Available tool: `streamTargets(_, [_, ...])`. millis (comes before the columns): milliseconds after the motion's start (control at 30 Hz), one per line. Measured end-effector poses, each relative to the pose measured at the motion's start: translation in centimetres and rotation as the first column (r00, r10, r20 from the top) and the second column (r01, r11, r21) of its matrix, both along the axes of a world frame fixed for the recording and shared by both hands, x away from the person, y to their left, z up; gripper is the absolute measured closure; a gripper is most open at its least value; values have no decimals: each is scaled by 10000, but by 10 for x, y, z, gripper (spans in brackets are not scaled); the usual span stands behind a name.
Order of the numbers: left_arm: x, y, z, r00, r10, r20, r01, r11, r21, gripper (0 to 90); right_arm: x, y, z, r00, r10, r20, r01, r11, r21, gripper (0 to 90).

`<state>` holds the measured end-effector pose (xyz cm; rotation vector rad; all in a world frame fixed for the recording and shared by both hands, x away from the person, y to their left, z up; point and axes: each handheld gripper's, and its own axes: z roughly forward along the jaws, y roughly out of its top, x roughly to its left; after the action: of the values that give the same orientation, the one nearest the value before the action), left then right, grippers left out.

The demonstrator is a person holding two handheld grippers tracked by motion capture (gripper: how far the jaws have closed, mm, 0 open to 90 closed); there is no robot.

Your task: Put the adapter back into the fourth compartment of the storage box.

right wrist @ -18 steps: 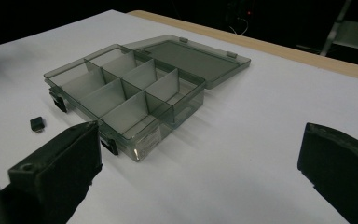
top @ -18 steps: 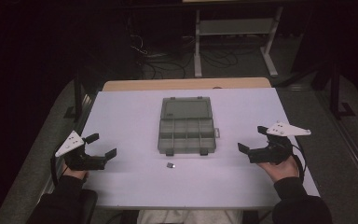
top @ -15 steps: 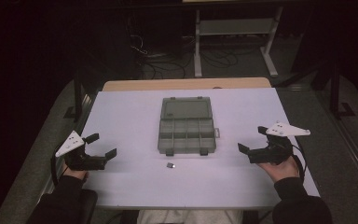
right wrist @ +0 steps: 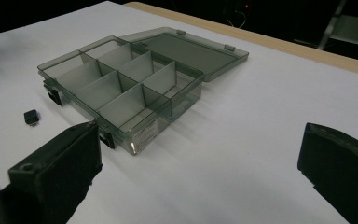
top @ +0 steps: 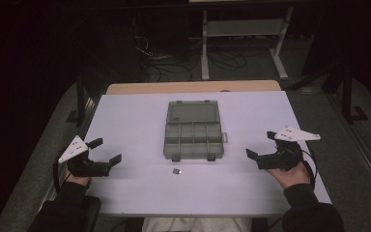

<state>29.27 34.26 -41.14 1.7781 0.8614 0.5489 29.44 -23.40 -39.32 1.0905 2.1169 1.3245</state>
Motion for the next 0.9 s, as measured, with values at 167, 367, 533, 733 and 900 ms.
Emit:
streamTargets(167, [0, 0, 0, 10000, 15, 6, -15, 10000, 23, 0, 0, 1, 2, 10000, 47, 57, -47, 10000, -26, 0])
streamTargets(367, [0, 0, 0, 10000, 66, -10, -66, 10000, 24, 0, -1, 3, 10, 9998, 209, 37, -209, 9998, 5, 0])
streamTargets(533, [-1, 0, 0, 9999, 107, 1, -107, 9999, 47, 0, 0, 5, 17, 9993, 381, 3, -381, 9993, -27, 0])
streamTargets(733, [0, 0, 0, 9999, 116, -12, -116, 9999, 61, 0, 2, 14, 25, 9969, 781, -25, -781, 9966, -264, 0])
streamTargets(900, [0, 0, 0, 9999, 119, -8, -119, 9999, 59, 0, 3, 21, 28, 9948, 1015, -85, -1017, 9940, -393, 0])
